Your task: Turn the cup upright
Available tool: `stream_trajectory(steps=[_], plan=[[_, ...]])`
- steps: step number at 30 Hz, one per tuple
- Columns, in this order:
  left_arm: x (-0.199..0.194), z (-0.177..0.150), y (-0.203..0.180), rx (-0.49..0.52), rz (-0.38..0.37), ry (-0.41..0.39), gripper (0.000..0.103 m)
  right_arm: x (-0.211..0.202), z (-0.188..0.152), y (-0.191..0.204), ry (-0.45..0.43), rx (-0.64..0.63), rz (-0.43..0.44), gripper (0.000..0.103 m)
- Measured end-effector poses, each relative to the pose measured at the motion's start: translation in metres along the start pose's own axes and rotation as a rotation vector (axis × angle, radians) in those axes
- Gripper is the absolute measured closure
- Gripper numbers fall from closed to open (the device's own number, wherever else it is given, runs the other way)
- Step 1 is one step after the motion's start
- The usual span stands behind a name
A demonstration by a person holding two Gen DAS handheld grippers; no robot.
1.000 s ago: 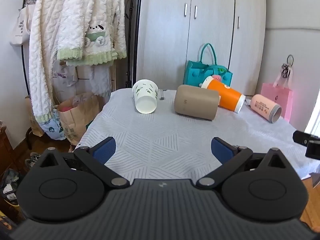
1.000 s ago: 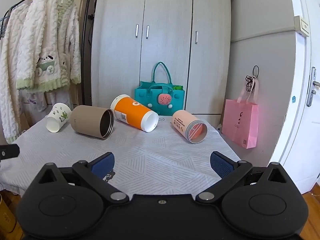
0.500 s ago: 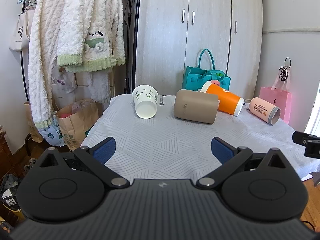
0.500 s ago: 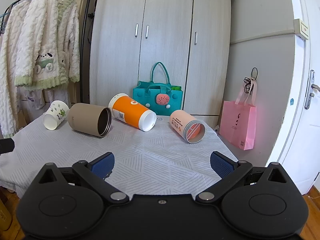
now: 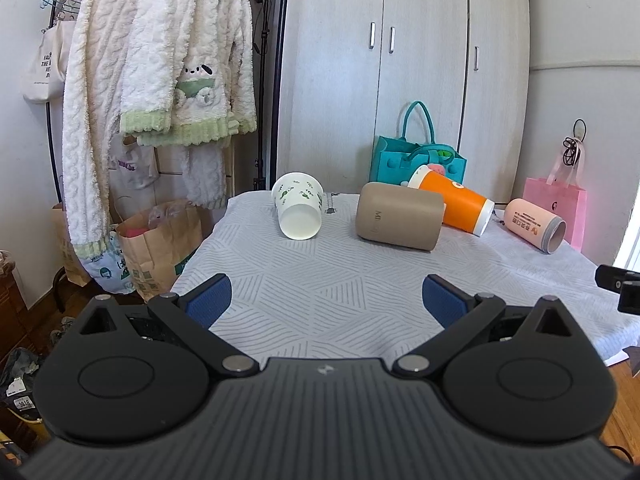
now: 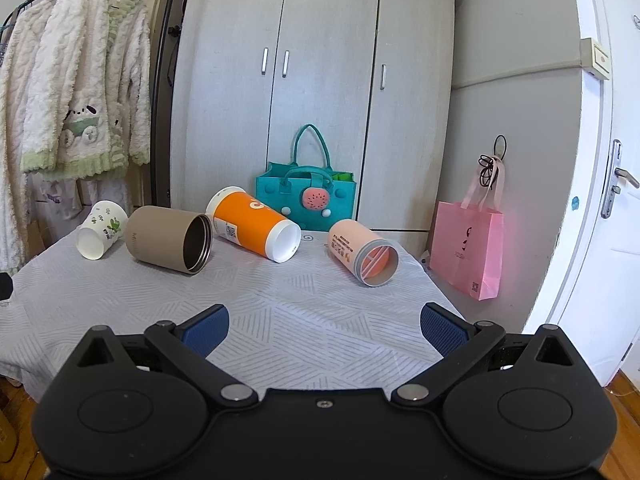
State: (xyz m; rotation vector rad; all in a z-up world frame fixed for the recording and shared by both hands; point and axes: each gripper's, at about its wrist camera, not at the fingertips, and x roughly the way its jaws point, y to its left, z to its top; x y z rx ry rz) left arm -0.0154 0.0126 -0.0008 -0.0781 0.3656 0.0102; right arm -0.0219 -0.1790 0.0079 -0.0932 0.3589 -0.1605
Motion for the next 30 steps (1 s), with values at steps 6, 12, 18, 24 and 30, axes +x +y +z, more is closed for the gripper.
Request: stream_trajectory(steps=[6,12,18,24,30], plan=[[0.0001,-0.0008,0.0001,0.000,0.000,0.000,0.000,-0.0001,-0.0010,-0.0009,-0.001,-0.003,-0.006,0.000],[0.0003,-0.0008,-0.0003,0.000,0.000,0.000,0.000,0.0011,-0.0012,-0.0004,0.001,-0.008,-0.006,0.000],[0.0003,-0.0008,-0.0003,0.000,0.001,-0.001,0.000,0.0012,-0.0017,0.0001,0.002,-0.013,-0.008,0.000],[0.0002,-0.0008,-0.0001,0.000,0.000,-0.001,0.000,0.0013,-0.0016,0.0000,0.002,-0.014,-0.008,0.000],[0.0002,-0.0011,-0.0004,0.000,0.000,-0.001,0.000,0.0012,-0.0020,-0.0001,0.002,-0.015,-0.008,0.000]])
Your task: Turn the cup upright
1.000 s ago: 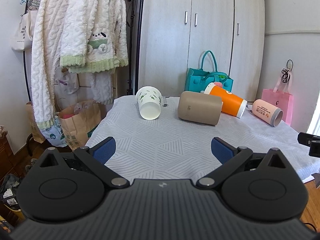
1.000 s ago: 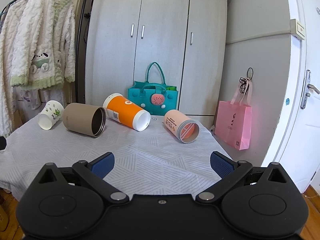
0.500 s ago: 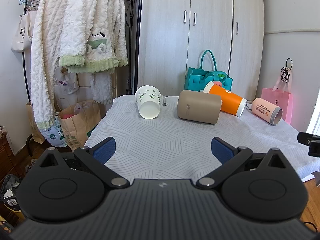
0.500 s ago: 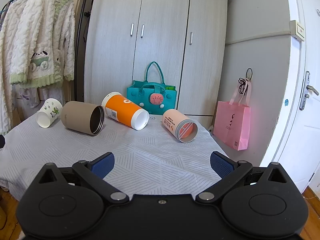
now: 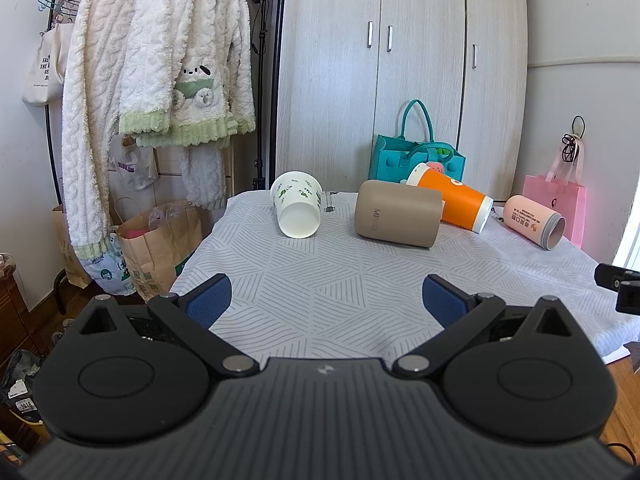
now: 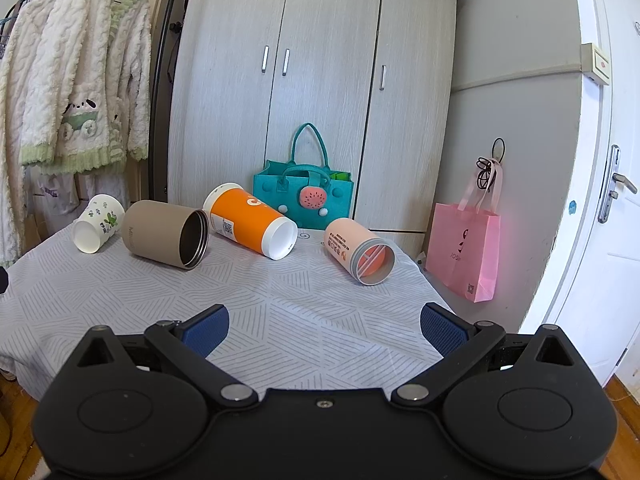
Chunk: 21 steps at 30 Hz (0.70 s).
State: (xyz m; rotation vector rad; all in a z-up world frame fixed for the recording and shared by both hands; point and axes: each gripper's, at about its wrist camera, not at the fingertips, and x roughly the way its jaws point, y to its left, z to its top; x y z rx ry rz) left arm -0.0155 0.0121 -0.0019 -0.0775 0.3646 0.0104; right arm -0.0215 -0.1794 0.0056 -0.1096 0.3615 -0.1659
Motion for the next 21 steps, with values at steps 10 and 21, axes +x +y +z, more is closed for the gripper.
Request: stream_trajectory(steps=[10,21], plan=[[0.000,0.000,0.000,0.004,0.002,0.002,0.000,0.001,-0.001,0.000,0.002,0.002,0.003,0.000],[0.024,0.012,0.006,-0.008,-0.029,0.096,0.000,0.016,0.013,-0.006,0.060,0.007,0.088,0.000]])
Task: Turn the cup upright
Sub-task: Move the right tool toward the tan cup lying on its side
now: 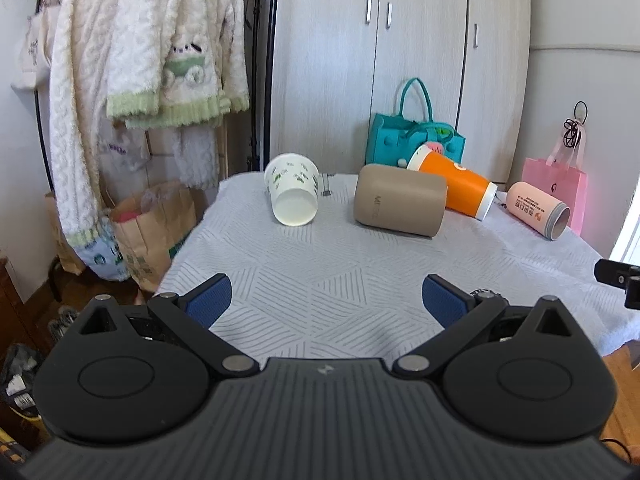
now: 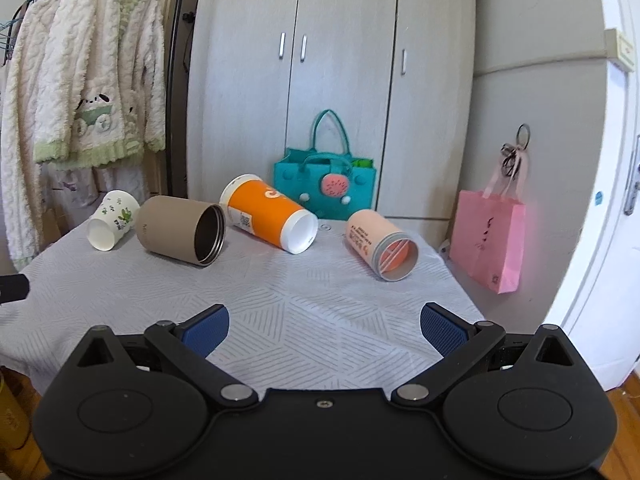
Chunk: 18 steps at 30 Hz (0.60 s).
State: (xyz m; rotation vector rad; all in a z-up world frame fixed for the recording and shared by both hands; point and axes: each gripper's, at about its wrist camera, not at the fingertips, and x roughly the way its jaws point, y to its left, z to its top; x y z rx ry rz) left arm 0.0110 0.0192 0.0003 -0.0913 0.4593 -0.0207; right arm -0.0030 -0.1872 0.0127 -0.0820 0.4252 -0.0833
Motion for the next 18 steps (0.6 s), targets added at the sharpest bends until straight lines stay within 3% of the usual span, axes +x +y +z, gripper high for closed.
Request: stream_trajectory(steps=[7,10,13,18], plan=[[0.021,0.026,0.013,-0.031,-0.027,0.068,0.000,0.012,0.022,-0.006,0.060,-0.043,0.164,0.000],[0.027,0.038,0.016,-0.016,-0.013,0.065,0.000,0.014,0.040,-0.001,0.059,-0.114,0.278,0.000],[0.040,0.048,0.020,-0.012,-0.015,0.074,0.000,0.017,0.065,0.010,0.045,-0.213,0.447,0.000],[0.069,0.065,0.023,-0.045,-0.089,0.093,0.000,0.038,0.090,0.041,0.052,-0.353,0.609,0.000]])
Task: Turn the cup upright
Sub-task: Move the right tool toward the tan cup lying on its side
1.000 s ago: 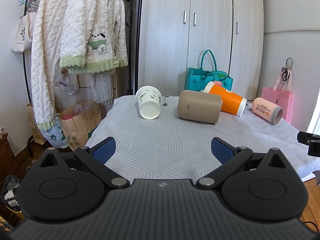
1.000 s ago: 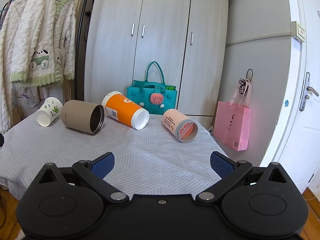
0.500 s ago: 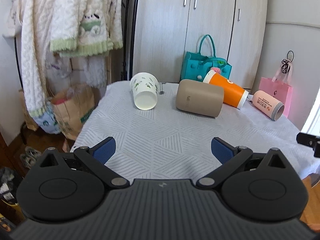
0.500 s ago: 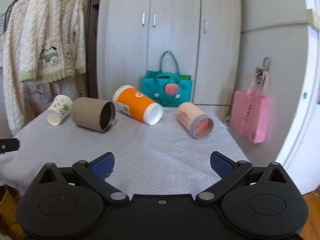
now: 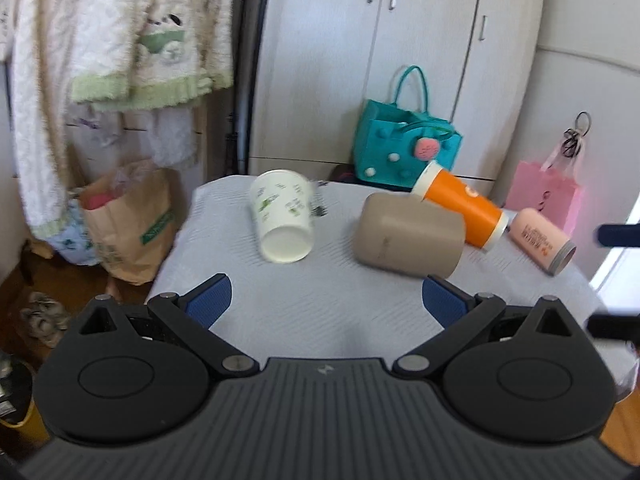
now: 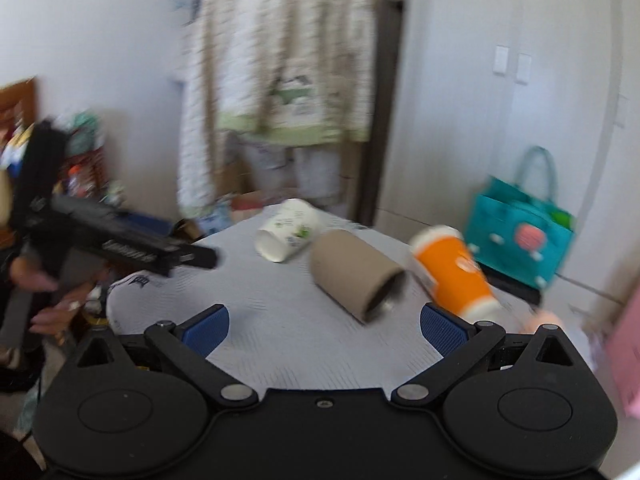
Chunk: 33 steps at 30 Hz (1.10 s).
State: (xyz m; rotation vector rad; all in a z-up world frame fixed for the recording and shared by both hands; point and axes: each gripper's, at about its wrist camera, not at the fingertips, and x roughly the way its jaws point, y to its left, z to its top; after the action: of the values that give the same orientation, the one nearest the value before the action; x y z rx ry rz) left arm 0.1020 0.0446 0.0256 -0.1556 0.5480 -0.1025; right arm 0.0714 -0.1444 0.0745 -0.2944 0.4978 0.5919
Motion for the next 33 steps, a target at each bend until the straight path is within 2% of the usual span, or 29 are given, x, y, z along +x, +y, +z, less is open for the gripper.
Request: stream_trajectory(steps=[2,5,9,12,15,20,23,33], plan=[[0.013,0.007,-0.001,0.006,-0.028,0.006,0.000,0.017,0.005,0.001,0.022,-0.037,0.024,0.000],[0.030,0.019,-0.002,0.011,-0.054,0.018,0.000,0.037,0.008,0.002,0.043,-0.116,0.013,0.001],[0.045,0.029,0.001,0.031,-0.065,0.032,0.000,0.063,0.021,0.005,0.069,-0.312,-0.010,0.001],[0.056,0.034,0.010,-0.023,-0.113,0.053,0.000,0.086,0.035,0.005,0.124,-0.465,0.010,0.001],[0.072,0.032,0.018,-0.127,-0.201,0.101,0.002,0.107,0.044,0.005,0.182,-0.562,0.062,0.003],[0.090,0.029,0.012,-0.131,-0.181,0.100,0.003,0.131,0.056,-0.001,0.235,-0.573,0.096,0.006],[0.100,0.030,0.015,-0.178,-0.222,0.123,0.003,0.137,0.051,-0.001,0.224,-0.581,0.107,0.006],[0.108,0.019,0.018,-0.240,-0.227,0.079,0.004,0.180,0.046,-0.008,0.325,-0.642,0.070,0.008]])
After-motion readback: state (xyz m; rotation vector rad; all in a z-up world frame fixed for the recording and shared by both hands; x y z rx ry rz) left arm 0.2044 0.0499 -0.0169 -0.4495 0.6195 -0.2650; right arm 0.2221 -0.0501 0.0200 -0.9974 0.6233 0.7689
